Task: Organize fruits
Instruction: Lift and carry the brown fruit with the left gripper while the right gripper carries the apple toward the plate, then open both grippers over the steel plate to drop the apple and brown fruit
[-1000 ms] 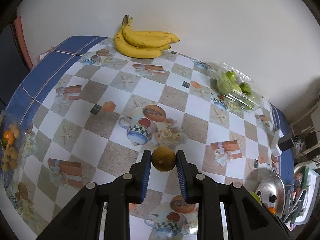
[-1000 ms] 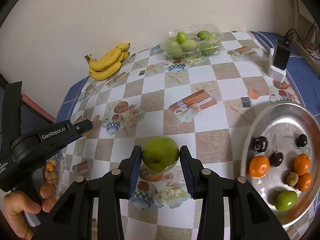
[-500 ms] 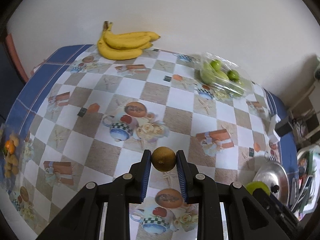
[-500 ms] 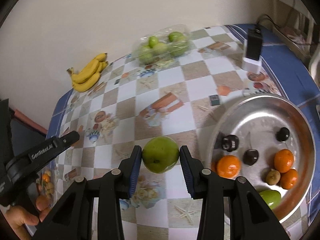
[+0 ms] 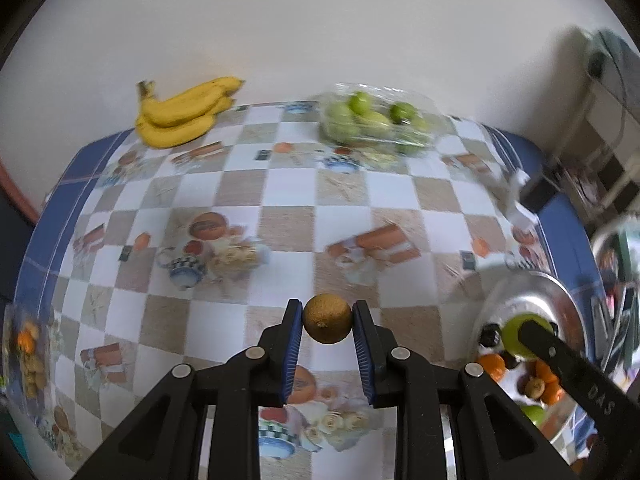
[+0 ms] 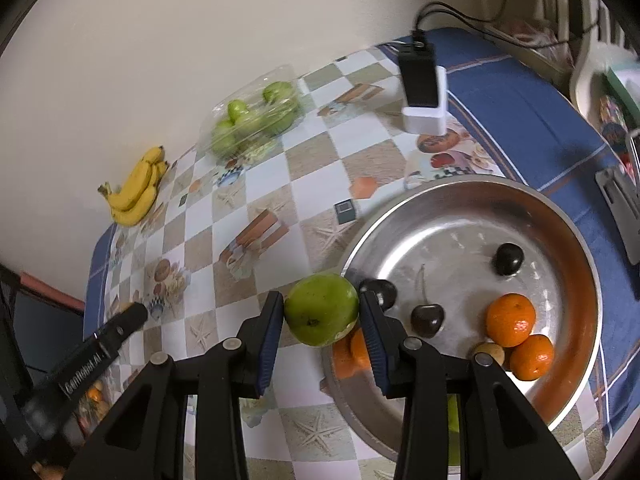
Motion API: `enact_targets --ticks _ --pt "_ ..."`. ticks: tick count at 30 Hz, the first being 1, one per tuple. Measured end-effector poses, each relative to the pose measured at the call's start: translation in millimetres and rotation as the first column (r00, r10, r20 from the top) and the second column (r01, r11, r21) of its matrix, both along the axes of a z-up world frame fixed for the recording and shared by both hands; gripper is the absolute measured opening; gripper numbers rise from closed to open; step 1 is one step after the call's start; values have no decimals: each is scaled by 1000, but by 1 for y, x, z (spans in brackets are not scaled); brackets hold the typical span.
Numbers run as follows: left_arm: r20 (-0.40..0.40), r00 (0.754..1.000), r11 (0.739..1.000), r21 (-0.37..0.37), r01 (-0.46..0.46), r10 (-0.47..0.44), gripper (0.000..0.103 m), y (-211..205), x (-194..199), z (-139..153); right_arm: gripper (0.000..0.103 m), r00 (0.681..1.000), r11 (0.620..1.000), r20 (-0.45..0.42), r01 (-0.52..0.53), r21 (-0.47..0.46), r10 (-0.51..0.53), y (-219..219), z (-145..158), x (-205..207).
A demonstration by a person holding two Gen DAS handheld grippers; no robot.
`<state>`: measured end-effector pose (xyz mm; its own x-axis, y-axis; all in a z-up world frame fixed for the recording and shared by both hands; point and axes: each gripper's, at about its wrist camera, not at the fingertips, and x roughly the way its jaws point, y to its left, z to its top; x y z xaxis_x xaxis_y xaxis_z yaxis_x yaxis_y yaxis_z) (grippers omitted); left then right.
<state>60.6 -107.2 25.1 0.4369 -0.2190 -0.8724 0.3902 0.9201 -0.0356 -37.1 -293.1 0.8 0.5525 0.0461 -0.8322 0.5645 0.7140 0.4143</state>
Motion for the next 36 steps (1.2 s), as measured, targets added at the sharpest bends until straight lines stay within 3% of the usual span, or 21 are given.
enact_targets --ticks 13,23,36 --pt "-21 979 978 32 205 -205 27 -68 -44 -16 41 993 993 -4 114 28 -114 -46 -9 -26" --pt "-23 934 932 61 357 -356 27 -114 -79 -30 41 986 985 -17 166 46 -165 -71 -18 -41" --pt "-100 909 910 61 410 -404 27 -127 -95 -49 41 984 987 -84 160 22 -157 -72 -31 -40"
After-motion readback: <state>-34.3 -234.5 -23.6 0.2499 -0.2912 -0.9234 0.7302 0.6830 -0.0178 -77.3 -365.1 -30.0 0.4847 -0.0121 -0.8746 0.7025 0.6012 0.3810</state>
